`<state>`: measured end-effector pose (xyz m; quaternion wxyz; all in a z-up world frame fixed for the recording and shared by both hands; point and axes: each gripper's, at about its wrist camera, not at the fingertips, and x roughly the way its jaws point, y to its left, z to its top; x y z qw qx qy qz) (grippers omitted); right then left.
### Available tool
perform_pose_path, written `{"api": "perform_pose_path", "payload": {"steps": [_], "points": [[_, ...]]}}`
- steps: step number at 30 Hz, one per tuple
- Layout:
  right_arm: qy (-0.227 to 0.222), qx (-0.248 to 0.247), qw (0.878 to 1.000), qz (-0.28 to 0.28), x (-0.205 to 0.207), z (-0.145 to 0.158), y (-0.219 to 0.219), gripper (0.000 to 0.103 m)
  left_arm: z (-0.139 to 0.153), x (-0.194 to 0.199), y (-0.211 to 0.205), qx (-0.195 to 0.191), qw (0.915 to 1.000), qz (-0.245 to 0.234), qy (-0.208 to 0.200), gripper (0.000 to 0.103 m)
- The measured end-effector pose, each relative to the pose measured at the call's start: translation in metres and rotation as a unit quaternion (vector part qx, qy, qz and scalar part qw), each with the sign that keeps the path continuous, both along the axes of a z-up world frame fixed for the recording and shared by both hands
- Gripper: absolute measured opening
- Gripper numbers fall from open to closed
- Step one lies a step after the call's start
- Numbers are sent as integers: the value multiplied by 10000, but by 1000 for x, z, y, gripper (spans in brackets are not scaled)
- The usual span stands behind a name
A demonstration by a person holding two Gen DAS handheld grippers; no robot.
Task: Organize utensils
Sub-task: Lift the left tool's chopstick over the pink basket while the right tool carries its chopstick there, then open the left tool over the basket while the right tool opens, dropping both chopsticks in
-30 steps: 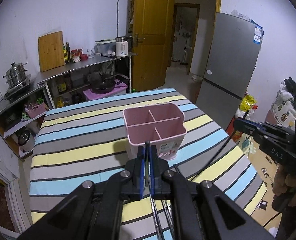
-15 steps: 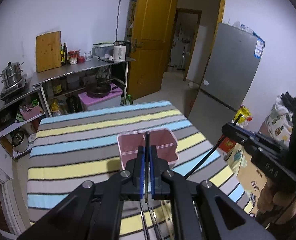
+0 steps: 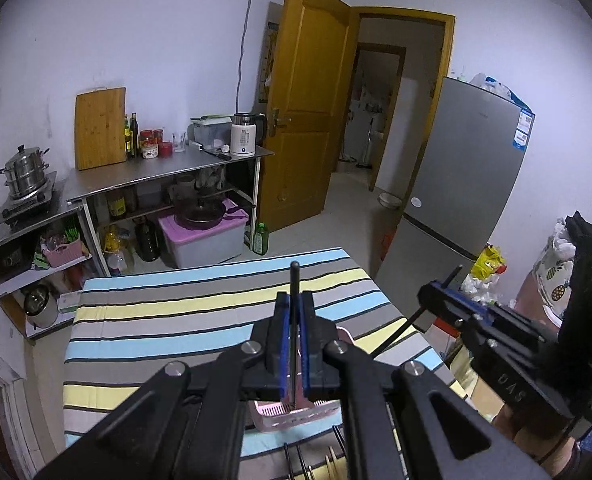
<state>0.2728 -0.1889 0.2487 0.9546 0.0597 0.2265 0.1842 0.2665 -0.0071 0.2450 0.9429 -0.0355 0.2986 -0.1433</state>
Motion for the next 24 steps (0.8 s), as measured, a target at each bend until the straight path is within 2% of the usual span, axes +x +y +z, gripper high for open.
{"api": "perform_pose_path", "payload": {"steps": [3, 13, 18, 20, 22, 24], "points": [[115, 23, 9999, -1, 11, -13, 3, 4, -13, 10, 3, -49, 10000, 28, 67, 5], [699, -22, 9975, 125, 38, -73, 12, 4, -78, 42, 11, -272, 9974, 121, 654, 5], [929, 15, 9956, 158, 46, -88, 10, 5, -94, 48, 18, -419, 9957, 184, 805, 7], [965, 14, 9952, 171, 47, -91, 9, 5, -93, 47, 21, -431, 9959, 246, 753, 16], [908, -10, 9957, 167, 45, -90, 6, 8, -90, 45, 22, -410, 9966, 270, 669, 31], [857, -19, 9962, 155, 42, -86, 4, 17, -85, 40, 24, -406, 9970, 300, 581, 34]]}}
